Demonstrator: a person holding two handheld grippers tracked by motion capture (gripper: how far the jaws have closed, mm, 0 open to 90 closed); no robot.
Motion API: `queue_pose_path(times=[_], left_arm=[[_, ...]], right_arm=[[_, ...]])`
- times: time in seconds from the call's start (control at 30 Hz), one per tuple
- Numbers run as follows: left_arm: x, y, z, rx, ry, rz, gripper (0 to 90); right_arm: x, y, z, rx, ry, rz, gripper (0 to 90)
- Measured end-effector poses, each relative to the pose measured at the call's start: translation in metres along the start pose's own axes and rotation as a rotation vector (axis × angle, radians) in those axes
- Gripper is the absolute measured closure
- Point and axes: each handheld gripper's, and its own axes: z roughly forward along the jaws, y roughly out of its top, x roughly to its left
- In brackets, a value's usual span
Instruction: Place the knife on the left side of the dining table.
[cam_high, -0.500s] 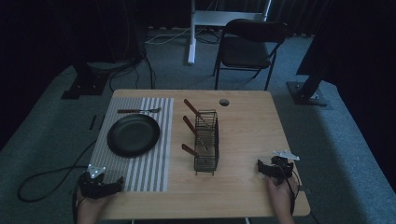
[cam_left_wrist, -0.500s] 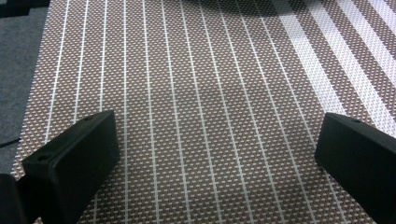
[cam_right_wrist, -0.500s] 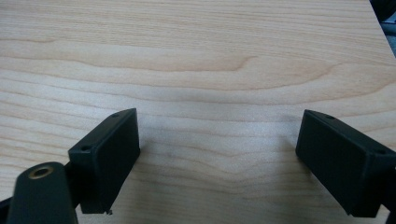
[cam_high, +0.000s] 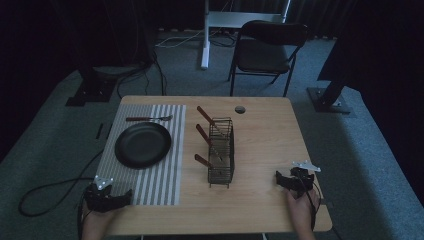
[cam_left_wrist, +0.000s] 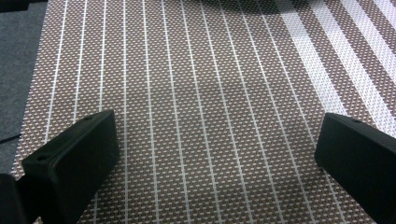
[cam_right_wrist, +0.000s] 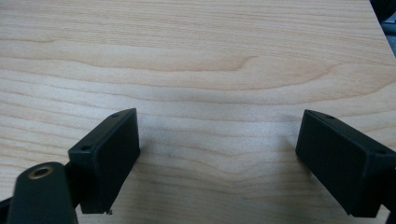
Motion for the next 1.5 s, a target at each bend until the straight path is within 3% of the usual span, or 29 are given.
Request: queue_pose_path(times=[0.47,0.6,0.77,0.87,1.0,1.13,1.23,1.5], left_arm=[[0.0,0.001,-0.001,0.001,-0.005,0.007,1.1],[-0.003,0.003,-0.004,-0.023,-0.016,0.015,2.9],[-0.007,0.011,-0.011,-0.048,-0.06,0.02,2.8],[-0.01,0.013,-0.014,-0.062,-0.067,0.038,2.8],[-0.014,0.017,-0.018,-0.086,-0.095,0.056,2.8],[-0.024,0.02,-0.024,-0.117,-0.138,0.102,2.8],[-0.027,0.022,-0.026,-0.121,-0.151,0.108,2.8],[-0.039,0.033,-0.033,-0.152,-0.242,0.144,2.8]], right_arm=[[0.0,0.0,0.0,-0.001,0.0,0.0,12.6],[0.0,0.0,0.0,0.0,0.0,0.0,12.6],[0.0,0.0,0.0,-0.001,0.0,0.0,12.6],[0.0,0.0,0.0,-0.001,0.0,0.0,12.6],[0.0,0.0,0.0,-0.001,0.0,0.0,12.6],[0.0,0.0,0.0,-0.001,0.0,0.0,12.6],[0.0,0.0,0.0,-0.001,0.0,0.0,12.6],[0.0,0.0,0.0,-0.001,0.0,0.0,12.6]])
